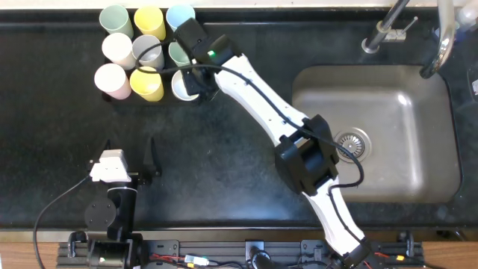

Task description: Store Cups

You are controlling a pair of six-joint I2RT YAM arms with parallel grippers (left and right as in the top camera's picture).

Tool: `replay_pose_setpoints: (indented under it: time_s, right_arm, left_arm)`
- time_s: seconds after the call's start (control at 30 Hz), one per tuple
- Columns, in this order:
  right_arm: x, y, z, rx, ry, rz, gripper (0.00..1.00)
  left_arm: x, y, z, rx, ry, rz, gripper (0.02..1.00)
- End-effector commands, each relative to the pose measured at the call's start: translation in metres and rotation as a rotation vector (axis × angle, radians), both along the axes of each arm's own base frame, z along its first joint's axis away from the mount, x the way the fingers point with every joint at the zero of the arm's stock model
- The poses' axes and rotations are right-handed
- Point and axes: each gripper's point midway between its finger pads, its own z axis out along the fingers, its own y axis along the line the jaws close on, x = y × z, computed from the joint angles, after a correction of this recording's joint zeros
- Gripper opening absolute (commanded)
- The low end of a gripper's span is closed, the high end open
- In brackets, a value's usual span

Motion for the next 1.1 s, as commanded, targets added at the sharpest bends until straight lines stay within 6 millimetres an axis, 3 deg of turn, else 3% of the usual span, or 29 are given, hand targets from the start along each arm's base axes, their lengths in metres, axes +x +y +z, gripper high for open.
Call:
replay_pose_setpoints:
  time_s: [0.03,0.17,0.5,0.6,0.67,0.83,0.9,0.93,0.97,1.1]
  right_arm:
    - [0.008,0.003,0.003,-0.008,-0.034,-0.008,0.042]
    - [0.007,0.003,0.002,-0.009,-0.032,-0.007,0.077]
    - [0.006,0.005,0.004,-0.004,-0.038,-0.002,0.395]
    - [0.007,0.006,0.016,0.007,-0.058,0.008,0.492]
    - [0.008,0.006,0.035,0.026,-0.097,0.031,0.612]
    - [0.016,-0.007,0.105,0.096,-0.227,0.048,0.739]
    - [0.018,-0.021,0.136,0.117,-0.276,0.043,0.838]
    - [0.018,-0.030,0.151,0.121,-0.301,0.046,0.950]
    - [0.017,-0.038,0.162,0.119,-0.323,0.054,0.998]
    - [0.011,-0.086,0.198,0.098,-0.416,0.073,0.996]
  left_arm:
    - [0.000,-0.001,0.001,0.022,-0.006,-0.002,1.000]
    - [0.000,-0.001,0.001,0.022,-0.006,-0.002,1.000]
    - [0.000,-0.001,0.001,0.022,-0.006,-0.002,1.000]
    - [0.000,-0.001,0.001,0.022,-0.006,-0.002,1.000]
    - [0.000,-0.001,0.001,0.022,-0.006,-0.002,1.000]
    - [0.000,-0.001,0.001,0.022,-0.006,-0.002,1.000]
    - [0.000,-0.001,0.001,0.022,-0.006,-0.002,1.000]
    - [0.000,-0.001,0.001,0.022,-0.006,-0.002,1.000]
    - [0.000,-0.001,0.001,0.021,-0.006,-0.002,1.000]
    - [0.000,-0.001,0.001,0.022,-0.006,-0.002,1.000]
